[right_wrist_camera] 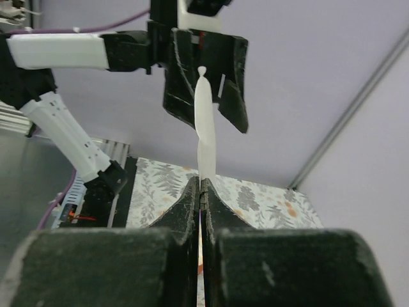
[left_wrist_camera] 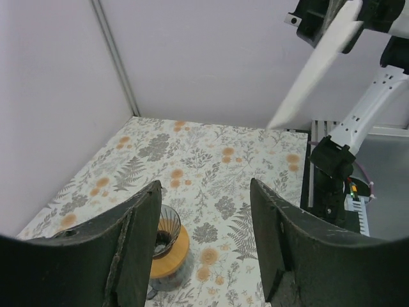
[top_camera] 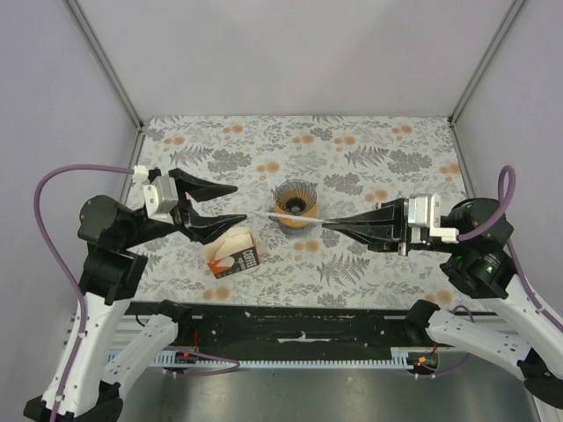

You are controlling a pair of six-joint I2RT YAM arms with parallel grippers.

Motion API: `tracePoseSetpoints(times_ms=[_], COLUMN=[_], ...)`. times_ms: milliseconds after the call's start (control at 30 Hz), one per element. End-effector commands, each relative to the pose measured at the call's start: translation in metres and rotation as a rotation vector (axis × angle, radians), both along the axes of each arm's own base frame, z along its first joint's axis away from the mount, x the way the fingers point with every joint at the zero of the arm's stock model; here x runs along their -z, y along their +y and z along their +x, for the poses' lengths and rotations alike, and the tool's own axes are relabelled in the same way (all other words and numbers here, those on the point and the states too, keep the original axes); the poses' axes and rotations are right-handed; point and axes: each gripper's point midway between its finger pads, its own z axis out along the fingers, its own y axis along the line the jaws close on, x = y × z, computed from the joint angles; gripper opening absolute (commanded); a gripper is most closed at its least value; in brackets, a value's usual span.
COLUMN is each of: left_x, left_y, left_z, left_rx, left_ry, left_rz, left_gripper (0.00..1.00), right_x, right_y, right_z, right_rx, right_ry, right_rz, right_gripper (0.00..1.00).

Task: Place the coffee filter in the dripper
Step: Adjust the coffee filter.

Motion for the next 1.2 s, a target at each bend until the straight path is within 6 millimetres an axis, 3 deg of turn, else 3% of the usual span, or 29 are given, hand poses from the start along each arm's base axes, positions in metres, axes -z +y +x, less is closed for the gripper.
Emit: tracePoseSetpoints(times_ms=[0, 133, 367, 700, 1067, 1133, 1167], left_x=[-0.005, 0.002, 0.015, -0.012, -0.012, -0.013, -0.013], left_y=[-0.014, -0.021, -0.028, -0.030, -0.031, -0.030, -0.029], left_z=[-0.009, -0.008, -0.028, -0.027, -0.039, -0.037, -0.036], left_rx=[0.137, 0.167, 0.273, 0.253, 0.289, 0.273, 0.263], left_ry=[-0.036, 0.020, 0.049, 0.096, 0.119, 0.127, 0.131], left_rz=[-0.026, -0.040, -0.024, -0.146, -0.190, -0.210, -0.222], left_gripper=[0.64, 0.60, 0.57, 0.58, 0.57, 0.54, 0.48], right_x=[-0.009, -0.016, -0.026, -0.027, -0.024, -0.023, -0.023], right_y=[0.004, 0.007, 0.011, 0.020, 0.032, 0.035, 0.036], right_z=[-0.026, -0.032, -0.026, -0.015, 0.004, 0.006, 0.006], right_rx=[-0.151, -0.200, -0.190, -0.178, -0.141, -0.146, -0.152], right_ry=[-0.007, -0.020, -0.029, 0.004, 0.054, 0.062, 0.066], right_rz=[-0.017, 0.018, 0.060, 0.086, 0.101, 0.100, 0.101], right_gripper=[0.00, 0.00, 0.00, 0.00, 0.00, 0.00, 0.00])
